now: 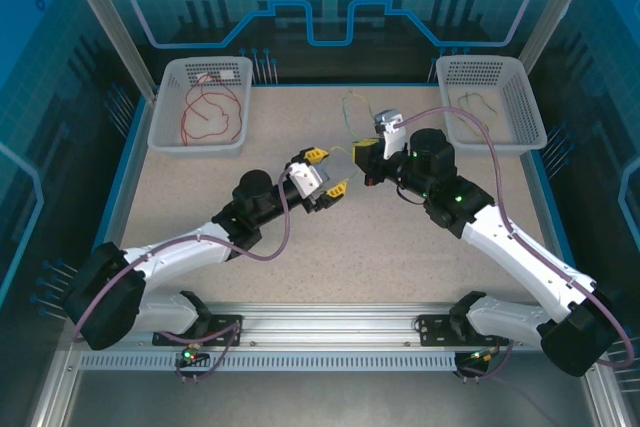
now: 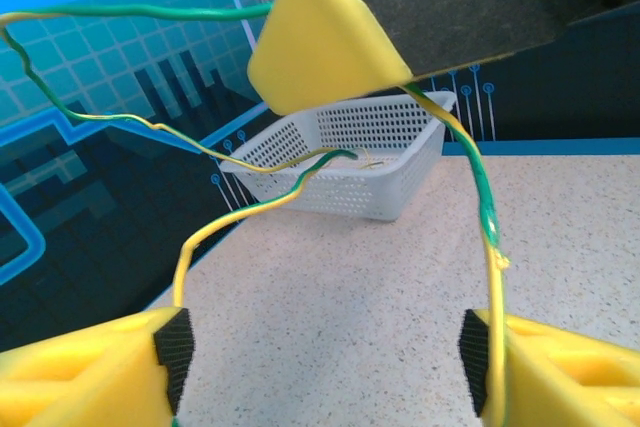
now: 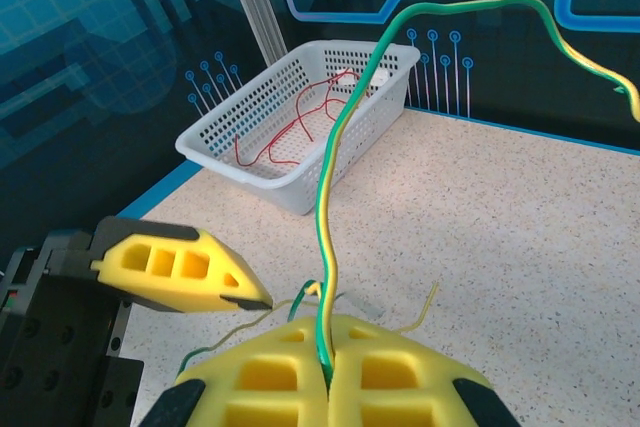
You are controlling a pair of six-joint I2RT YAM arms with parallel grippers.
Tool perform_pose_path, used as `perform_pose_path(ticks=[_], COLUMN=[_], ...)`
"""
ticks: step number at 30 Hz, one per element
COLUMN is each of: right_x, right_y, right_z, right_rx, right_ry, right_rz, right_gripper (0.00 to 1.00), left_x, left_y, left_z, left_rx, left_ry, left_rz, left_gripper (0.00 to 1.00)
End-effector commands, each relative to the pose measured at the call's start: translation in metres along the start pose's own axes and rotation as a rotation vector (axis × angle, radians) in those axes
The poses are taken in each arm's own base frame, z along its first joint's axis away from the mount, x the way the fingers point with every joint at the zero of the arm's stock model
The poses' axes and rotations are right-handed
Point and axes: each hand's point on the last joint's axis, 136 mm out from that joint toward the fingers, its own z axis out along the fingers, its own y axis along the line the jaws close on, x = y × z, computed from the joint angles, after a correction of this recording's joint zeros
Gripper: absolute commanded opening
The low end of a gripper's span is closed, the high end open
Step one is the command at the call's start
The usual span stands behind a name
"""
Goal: Untangle the cables
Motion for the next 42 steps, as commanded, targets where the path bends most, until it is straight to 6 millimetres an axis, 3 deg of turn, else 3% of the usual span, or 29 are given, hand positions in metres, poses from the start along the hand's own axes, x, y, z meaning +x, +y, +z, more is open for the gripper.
perform_pose_path(ticks=[1,13,17,21,25,28,32,36,38,42], right_x=[0.001,0.005,0.002,0.003,0.004,0.006,0.007,0.013,0.01,-0.01], right_y=[0.012,0.046,0.052,0.047,0.032,0.032,0.014,-0.033,-0.033,-0.026], right_z=[0.003,-0.004,-0.006,-0.003,0.001,0.002,0.005,0.002,-0.004,-0.033], right_rx=[-0.052,-0.252,-0.281,-0.258,-0.17,-0.173,-0.071,0.173,0.174,0.174], right_ry=[0.008,0.028,0.015,0.021,0.013,0.014,0.019,0.072,0.07,-0.027], right_rz=[-0.014,-0.046,-0.047,-0.037,-0.019,-0.023,-0.003,0.031,-0.017,-0.118], right_gripper=[0.0,0.0,0.0,0.0,0.0,0.0,0.0,0.37,0.49,0.6], left_x=[-0.021,-0.003,0.002,0.001,0.0,0.001,-0.003,-0.009,-0.005,0.004], left_y=[0.021,0.04,0.039,0.033,0.032,0.031,0.029,0.026,0.023,0.025], left_z=[-0.006,0.01,0.015,0.016,0.014,0.013,0.009,0.005,0.005,0.002], left_rx=[-0.102,-0.084,-0.06,-0.027,-0.021,-0.022,-0.012,0.019,0.043,0.028], left_ry=[-0.09,-0.049,-0.038,-0.048,-0.051,-0.048,-0.055,-0.033,0.011,0.073], left_rz=[0.037,0.026,0.027,0.03,0.019,0.013,0.001,-0.031,-0.038,-0.038], left_gripper=[0.8,0.85,0.8,0.54,0.2,0.05,0.0,0.0,0.0,0.0])
